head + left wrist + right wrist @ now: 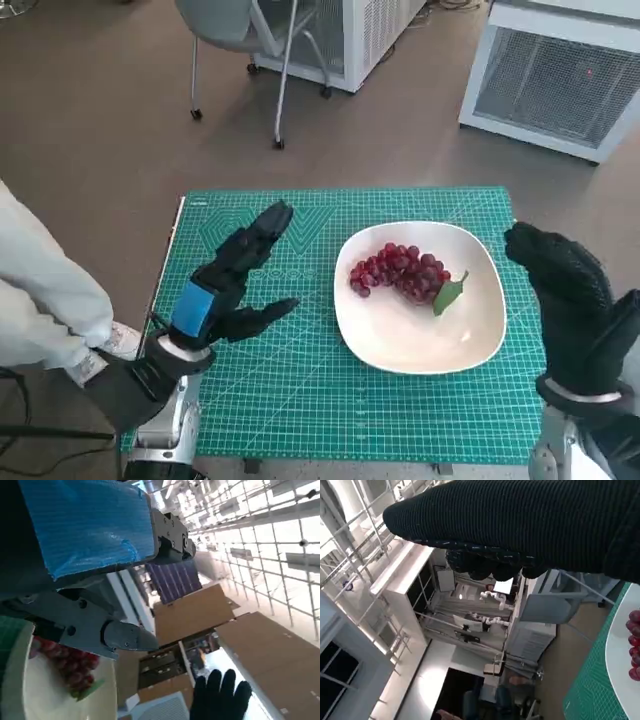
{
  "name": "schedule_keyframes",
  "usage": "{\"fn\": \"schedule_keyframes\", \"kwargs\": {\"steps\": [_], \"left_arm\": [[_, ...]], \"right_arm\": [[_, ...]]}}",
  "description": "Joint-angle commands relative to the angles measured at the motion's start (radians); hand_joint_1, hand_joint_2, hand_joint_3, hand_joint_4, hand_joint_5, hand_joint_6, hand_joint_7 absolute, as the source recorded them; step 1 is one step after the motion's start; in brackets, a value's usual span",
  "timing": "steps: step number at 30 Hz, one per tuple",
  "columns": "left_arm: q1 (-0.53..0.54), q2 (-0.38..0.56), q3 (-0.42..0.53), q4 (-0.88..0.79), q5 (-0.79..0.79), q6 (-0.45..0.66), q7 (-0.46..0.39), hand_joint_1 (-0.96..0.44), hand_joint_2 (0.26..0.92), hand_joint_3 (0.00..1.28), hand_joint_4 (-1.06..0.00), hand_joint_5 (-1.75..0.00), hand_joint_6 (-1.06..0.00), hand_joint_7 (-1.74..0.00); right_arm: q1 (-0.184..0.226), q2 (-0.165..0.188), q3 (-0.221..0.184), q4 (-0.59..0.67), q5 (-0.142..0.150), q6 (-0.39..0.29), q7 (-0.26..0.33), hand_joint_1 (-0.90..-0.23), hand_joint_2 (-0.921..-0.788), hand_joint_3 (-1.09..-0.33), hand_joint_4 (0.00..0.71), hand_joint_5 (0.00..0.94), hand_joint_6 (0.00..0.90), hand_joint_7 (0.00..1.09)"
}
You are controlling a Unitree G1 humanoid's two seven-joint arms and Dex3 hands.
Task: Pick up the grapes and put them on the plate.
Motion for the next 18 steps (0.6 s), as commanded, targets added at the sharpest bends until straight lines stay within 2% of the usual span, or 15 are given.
{"fn": "schedule_keyframes", "kwargs": {"steps": [1,18], "left_arm": [[-0.018,-0.007,0.001,0.013,-0.026,-0.014,-0.001,0.05,0.921,0.11,-0.17,0.0,-0.29,-0.01],[-0.027,-0.008,0.012,0.035,-0.019,-0.038,0.042,-0.05,0.921,0.07,-0.23,-0.02,-0.3,-0.02]], "right_arm": [[0.001,0.0,-0.004,0.013,0.012,0.008,0.008,-0.471,-0.921,-0.548,0.646,0.0,0.308,0.71],[-0.001,0.006,-0.006,0.024,0.003,-0.004,0.002,-0.474,-0.921,-0.548,0.646,0.0,0.308,0.71]]}}
